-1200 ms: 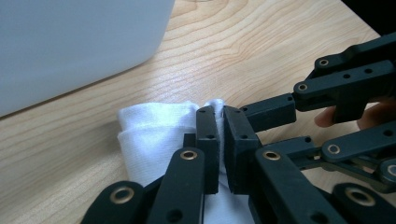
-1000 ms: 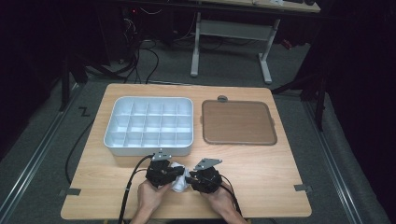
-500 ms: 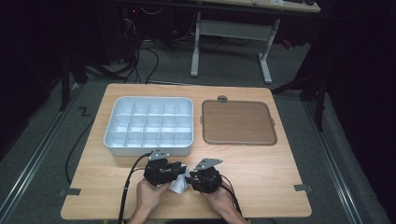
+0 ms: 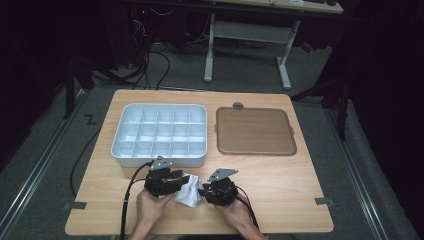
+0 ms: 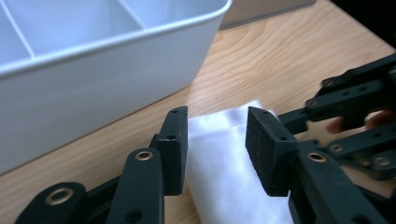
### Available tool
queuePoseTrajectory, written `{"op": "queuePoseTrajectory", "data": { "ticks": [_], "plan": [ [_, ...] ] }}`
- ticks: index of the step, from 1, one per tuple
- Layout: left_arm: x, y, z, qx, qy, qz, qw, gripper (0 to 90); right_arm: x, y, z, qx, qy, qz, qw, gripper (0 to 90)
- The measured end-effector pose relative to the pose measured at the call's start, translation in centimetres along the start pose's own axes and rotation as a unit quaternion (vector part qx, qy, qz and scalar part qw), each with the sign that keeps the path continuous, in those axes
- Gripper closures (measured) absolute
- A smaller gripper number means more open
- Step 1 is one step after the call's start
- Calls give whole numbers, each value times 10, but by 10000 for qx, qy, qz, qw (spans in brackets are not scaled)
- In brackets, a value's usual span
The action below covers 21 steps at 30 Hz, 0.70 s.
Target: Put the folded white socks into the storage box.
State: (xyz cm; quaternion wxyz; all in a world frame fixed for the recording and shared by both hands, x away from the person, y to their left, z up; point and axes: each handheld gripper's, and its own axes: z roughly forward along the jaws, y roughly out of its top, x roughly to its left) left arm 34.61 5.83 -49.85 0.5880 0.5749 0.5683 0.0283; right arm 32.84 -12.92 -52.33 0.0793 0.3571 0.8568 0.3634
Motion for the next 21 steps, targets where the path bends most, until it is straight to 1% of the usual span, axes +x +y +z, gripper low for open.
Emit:
{"op": "queuePoseTrajectory", "data": {
  "ticks": [3, 5, 6, 11, 13, 14, 16, 18, 21],
  "plan": [
    [6, -4, 3, 25, 84, -14, 10000, 597, 0, 0, 0, -14, -26, -12, 10000, 714],
    [9, -5, 3, 25, 90, -96, 9999, 600, 0, 0, 0, -16, -39, -18, 10000, 714],
    [10, -6, 3, 23, 87, -103, 9999, 601, 0, 0, 0, -11, -42, -15, 10000, 714],
    [11, -8, 0, 12, 96, -129, 9999, 610, -1, 0, -1, -11, -56, 25, 10000, 702],
    [10, -7, 1, 11, 152, -209, 9997, 608, -1, 0, -4, -21, -80, 67, 9999, 693],
    [10, -7, 1, 2, 162, -234, 9996, 607, -1, 0, -6, -42, -93, 88, 9999, 693],
    [9, -7, 2, 6, 160, -216, 9996, 605, -1, 0, -10, -111, -106, 108, 9998, 693],
    [8, -7, 2, 5, 169, -195, 9997, 606, 0, 0, -17, -243, -94, 162, 9995, 707],
    [7, -7, 2, 5, 190, -173, 9997, 608, 3, 2, -26, -386, -65, 107, 9992, 736]
  ]
}}
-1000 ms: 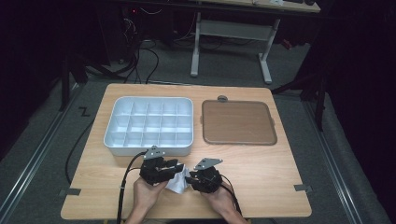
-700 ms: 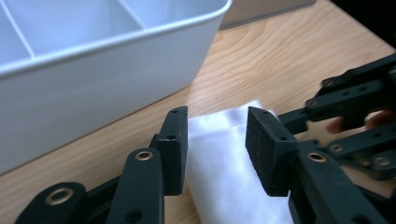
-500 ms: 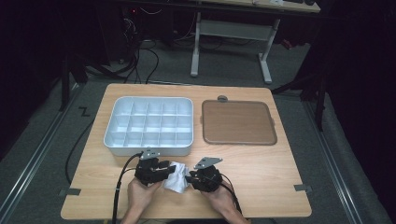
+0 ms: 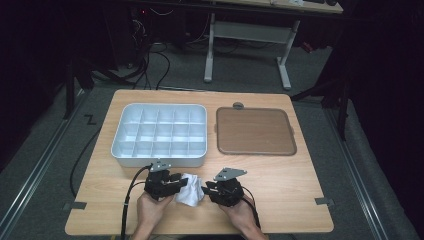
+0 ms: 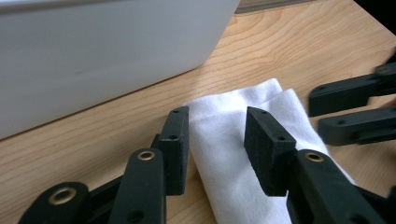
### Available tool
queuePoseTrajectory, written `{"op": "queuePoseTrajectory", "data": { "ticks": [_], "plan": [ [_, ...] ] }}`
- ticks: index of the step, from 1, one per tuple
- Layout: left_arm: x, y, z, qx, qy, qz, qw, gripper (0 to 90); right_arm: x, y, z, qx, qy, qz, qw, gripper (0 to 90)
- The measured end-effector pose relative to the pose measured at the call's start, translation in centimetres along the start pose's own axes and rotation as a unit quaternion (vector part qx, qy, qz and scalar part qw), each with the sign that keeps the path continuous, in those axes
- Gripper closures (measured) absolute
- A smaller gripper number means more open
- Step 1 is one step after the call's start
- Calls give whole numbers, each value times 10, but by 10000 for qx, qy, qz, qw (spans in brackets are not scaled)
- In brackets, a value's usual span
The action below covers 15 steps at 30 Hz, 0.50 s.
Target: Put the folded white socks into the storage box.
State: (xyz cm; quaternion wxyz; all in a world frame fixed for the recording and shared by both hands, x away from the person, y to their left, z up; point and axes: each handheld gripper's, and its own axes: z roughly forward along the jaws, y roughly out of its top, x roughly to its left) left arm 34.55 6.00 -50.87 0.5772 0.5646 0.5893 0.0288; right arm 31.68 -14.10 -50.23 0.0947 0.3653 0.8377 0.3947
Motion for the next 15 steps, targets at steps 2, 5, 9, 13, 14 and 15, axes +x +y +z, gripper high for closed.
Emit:
{"op": "queuePoseTrajectory", "data": {
  "ticks": [2, 5, 9, 13, 14, 15],
  "plan": [
    [0, 0, 1, -12, 30, -17, 10000, 609, 5, 5, -7, -138, 37, -111, 9998, 756],
    [-1, -1, 1, -19, 38, -29, 10000, 612, 14, 11, -12, -244, 117, -265, 9993, 773],
    [-1, -1, 2, -9, 66, -3, 10000, 613, 28, 19, -10, -297, 273, -478, 9980, 784],
    [0, -1, 2, 11, 77, 27, 10000, 615, 35, 23, -5, -271, 354, -554, 9975, 786],
    [-1, -1, 2, 0, 81, 19, 10000, 616, 36, 23, -3, -255, 369, -555, 9974, 786],
    [-1, -1, 2, -4, 80, 18, 10000, 617, 38, 23, -1, -231, 380, -576, 9973, 786]
  ]
}}
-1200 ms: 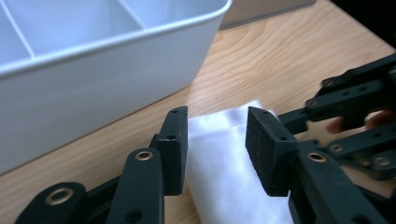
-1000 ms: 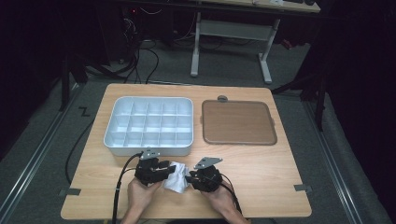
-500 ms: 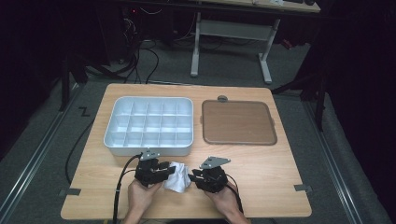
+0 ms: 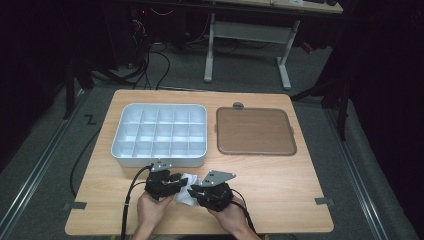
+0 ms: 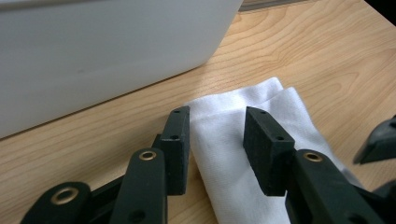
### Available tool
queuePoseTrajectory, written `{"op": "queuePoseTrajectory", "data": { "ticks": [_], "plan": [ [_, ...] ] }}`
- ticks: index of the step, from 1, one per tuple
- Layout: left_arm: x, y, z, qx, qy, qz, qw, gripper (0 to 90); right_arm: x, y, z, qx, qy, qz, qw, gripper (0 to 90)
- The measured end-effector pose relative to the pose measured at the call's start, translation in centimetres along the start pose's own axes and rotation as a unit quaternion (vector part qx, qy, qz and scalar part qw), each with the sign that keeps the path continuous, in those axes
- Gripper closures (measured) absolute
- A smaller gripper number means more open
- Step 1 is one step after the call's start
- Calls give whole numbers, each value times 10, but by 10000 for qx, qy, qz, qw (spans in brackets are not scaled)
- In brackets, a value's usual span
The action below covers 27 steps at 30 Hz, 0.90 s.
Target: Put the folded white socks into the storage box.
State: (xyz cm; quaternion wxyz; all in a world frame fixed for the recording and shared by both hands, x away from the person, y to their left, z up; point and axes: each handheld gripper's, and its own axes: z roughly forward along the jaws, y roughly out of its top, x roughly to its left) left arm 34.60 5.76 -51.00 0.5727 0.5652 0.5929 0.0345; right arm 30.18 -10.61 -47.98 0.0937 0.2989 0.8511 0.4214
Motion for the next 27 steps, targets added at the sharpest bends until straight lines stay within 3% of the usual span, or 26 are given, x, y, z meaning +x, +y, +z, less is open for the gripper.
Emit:
{"op": "queuePoseTrajectory", "data": {
  "ticks": [8, 18, 27],
  "plan": [
    [-1, -5, 3, 32, 65, 216, 9997, 622, -8, -11, 13, 275, -167, 16, 9995, 796],
    [-4, -13, 7, 28, 176, 561, 9983, 640, -26, -23, 11, 364, -469, 182, 9981, 798],
    [-3, -16, 8, -46, 185, 604, 9980, 639, -31, -29, 17, 436, -437, 264, 9977, 797]
  ]
}}
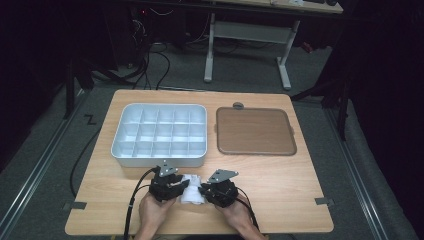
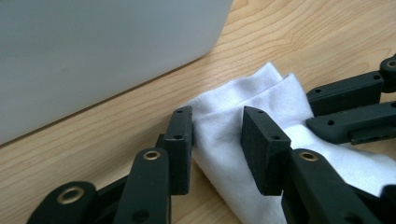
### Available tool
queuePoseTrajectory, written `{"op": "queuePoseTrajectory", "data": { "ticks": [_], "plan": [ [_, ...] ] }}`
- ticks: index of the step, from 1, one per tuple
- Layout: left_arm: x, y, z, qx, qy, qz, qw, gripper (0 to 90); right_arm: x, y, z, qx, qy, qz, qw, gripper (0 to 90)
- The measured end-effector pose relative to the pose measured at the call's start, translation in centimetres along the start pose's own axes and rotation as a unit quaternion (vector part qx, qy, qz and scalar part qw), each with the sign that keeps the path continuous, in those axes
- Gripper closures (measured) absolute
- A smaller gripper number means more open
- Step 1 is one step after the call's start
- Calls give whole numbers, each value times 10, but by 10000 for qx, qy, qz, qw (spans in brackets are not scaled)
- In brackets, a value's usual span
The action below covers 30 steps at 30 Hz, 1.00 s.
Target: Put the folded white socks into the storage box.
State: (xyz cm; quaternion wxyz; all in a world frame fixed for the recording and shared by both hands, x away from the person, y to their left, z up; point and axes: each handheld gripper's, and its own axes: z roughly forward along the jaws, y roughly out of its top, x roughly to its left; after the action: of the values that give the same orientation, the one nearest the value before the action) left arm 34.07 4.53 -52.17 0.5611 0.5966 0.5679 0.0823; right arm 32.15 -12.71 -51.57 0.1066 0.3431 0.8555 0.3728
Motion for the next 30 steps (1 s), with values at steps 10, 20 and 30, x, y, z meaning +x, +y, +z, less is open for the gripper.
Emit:
{"op": "queuePoseTrajectory", "data": {
  "ticks": [10, 20, 30],
  "plan": [
    [2, -3, 4, -85, -1, 117, 9999, 639, -5, -1, 5, -23, 48, 14, 10000, 796],
    [5, -1, 6, -86, 33, 193, 9998, 632, -6, -1, 9, -70, 72, 40, 9999, 795],
    [11, 4, 7, -59, 94, 243, 9996, 620, -4, 5, 14, -69, 10, 24, 10000, 794]
  ]
}}
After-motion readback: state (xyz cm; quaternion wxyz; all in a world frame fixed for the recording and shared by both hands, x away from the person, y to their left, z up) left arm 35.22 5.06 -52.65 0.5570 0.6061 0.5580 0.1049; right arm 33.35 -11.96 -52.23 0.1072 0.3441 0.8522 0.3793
